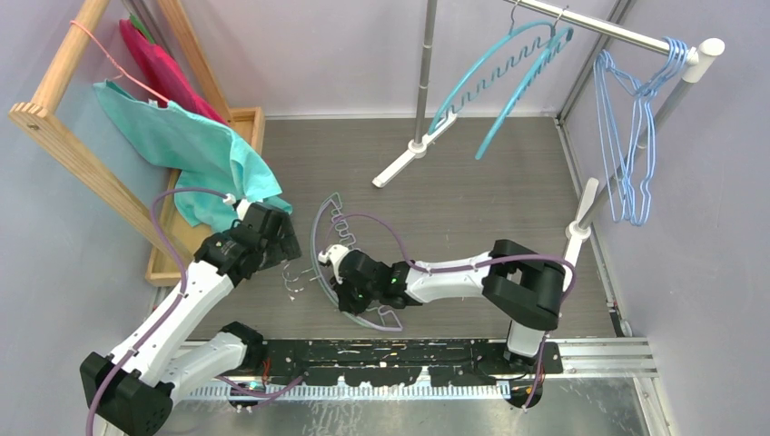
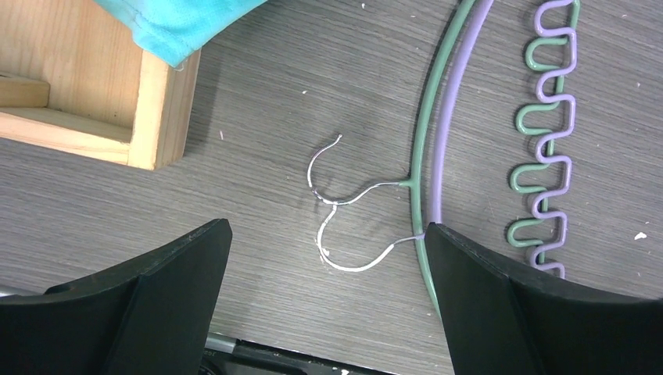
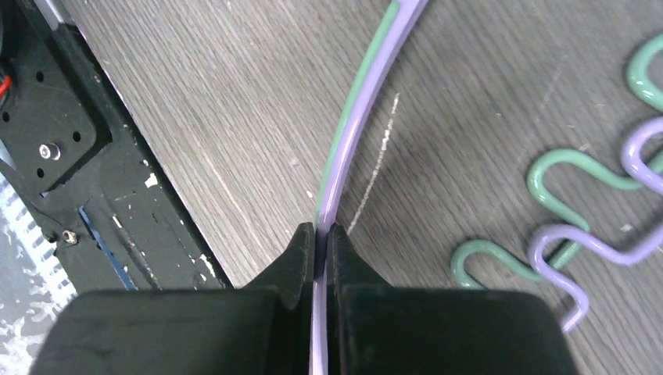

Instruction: Organize the hangers

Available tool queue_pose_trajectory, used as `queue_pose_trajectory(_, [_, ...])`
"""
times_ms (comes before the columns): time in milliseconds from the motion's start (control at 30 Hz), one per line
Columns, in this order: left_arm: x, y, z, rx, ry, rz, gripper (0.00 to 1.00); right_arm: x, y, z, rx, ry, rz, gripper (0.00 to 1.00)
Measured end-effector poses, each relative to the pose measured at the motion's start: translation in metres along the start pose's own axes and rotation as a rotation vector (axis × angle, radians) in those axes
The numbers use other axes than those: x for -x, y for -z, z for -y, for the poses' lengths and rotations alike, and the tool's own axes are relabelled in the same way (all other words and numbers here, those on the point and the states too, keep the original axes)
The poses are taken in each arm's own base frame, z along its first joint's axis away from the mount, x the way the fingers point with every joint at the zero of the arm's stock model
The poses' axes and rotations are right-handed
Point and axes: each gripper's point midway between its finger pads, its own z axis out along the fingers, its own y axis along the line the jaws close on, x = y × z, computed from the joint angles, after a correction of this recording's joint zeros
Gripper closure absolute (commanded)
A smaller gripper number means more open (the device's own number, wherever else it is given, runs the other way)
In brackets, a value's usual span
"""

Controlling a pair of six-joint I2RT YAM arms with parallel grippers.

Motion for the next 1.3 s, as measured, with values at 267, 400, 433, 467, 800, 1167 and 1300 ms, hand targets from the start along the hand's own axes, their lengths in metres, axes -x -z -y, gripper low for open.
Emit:
queue_pose_trajectory(267, [-0.002, -0.001, -0.002, 0.007, -0.004, -0.005, 0.02, 0.035, 0.064, 0.028, -0.176, -0.012, 0.151, 0.99])
queue_pose_trajectory(400, [-0.004, -0.001, -0.003, 0.009, -0.005, -0.007, 0.02, 0.080, 0.117, 0.041, -0.261, -0.045, 0.343, 0.99])
queue_pose_trajectory(433, [-0.004, 0.000, -0.004, 0.007, -0.004, -0.005, 0.02, 0.087, 0.127, 0.044, -0.278, -0.055, 0.377, 0.99])
queue_pose_trajectory(467, [-0.003, 0.001, -0.004, 0.005, -0.002, -0.002, 0.02, 0.095, 0.140, 0.050, -0.302, -0.067, 0.417, 0.99])
queue_pose_trajectory(800, [-0.003, 0.005, -0.006, -0.006, 0.002, 0.010, 0.02, 0.105, 0.181, 0.087, -0.369, -0.217, 0.540, 0.99])
queue_pose_trajectory(1167, [-0.006, 0.004, -0.005, -0.012, -0.001, -0.001, 0.02, 0.202, 0.186, 0.029, -0.128, -0.279, 0.746, 0.99])
queue_pose_trajectory(1300, [-0.007, 0.004, -0.004, -0.016, -0.006, -0.006, 0.02, 0.221, 0.196, 0.018, -0.092, -0.291, 0.822, 0.99])
